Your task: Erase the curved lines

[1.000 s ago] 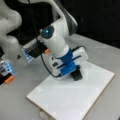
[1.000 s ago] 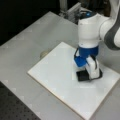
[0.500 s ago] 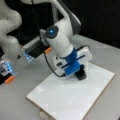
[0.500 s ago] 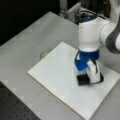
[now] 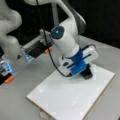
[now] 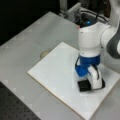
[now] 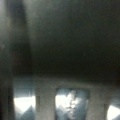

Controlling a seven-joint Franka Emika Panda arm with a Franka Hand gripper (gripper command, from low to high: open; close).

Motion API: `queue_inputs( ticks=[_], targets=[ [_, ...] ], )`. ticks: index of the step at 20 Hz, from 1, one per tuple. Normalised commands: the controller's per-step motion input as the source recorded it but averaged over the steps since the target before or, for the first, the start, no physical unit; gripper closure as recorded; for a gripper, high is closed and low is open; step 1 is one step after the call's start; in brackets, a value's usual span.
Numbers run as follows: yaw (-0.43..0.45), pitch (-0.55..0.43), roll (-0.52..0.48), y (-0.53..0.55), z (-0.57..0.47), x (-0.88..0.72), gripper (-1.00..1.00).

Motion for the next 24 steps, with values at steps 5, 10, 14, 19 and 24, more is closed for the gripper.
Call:
queue_inputs(
  ticks=[5, 10, 14, 19, 24],
  targets=[
    [-0.401, -0.137, -0.004, 0.42, -0.57, -0.02, 1.00],
    [-0.293, 0.031, -0.126, 0.21, -0.14, -0.33, 1.00],
    [-0.069, 0.177, -0.237, -0.08, 0.36, -0.57, 1.00],
    [0.081, 0.220, -0.263, -0.20, 0.63, -0.20, 1.00],
    [0.168, 0.322, -0.159, -0.20, 0.59, 0.28, 1.00]
  ],
)
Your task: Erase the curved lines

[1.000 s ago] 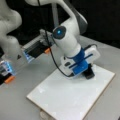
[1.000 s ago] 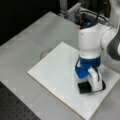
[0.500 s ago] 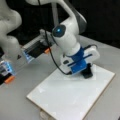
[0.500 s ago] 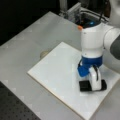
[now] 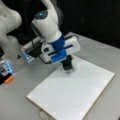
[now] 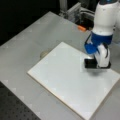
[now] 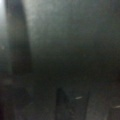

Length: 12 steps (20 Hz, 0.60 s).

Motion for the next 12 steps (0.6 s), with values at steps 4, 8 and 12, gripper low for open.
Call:
queue_inputs(
  ticks=[4, 8, 12],
  targets=[
    [0.208, 0.381, -0.087, -0.27, 0.40, 0.36, 1.00],
    [0.271, 0.398, -0.117, -0.31, 0.38, 0.31, 1.00],
    [0.388, 0.400, -0.158, -0.37, 0.42, 0.26, 1.00]
  ],
)
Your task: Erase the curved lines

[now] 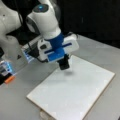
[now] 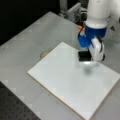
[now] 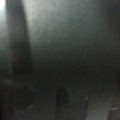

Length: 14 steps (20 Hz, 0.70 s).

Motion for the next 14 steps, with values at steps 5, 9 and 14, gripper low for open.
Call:
queue_inputs(
  ticks=[5, 9, 14],
  targets=[
    [0.421, 0.333, -0.182, -0.37, 0.31, 0.25, 1.00],
    [0.410, 0.256, -0.125, -0.36, 0.13, 0.27, 1.00],
    [0.392, 0.204, -0.099, -0.45, 0.06, 0.38, 1.00]
  ],
)
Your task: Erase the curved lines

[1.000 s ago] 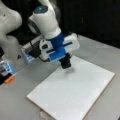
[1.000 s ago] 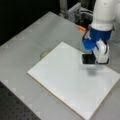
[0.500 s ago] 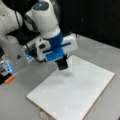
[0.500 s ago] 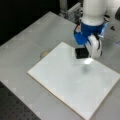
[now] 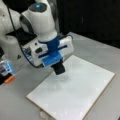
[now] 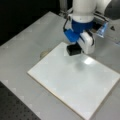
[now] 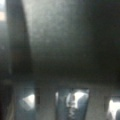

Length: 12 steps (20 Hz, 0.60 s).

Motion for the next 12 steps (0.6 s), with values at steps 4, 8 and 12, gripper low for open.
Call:
queue_inputs(
  ticks=[4, 8, 12],
  targets=[
    [0.422, 0.155, -0.053, -0.57, 0.01, 0.45, 1.00],
    [0.407, 0.153, -0.050, -0.54, 0.02, 0.39, 1.00],
    [0.415, 0.144, -0.081, -0.43, 0.06, 0.31, 1.00]
  ],
)
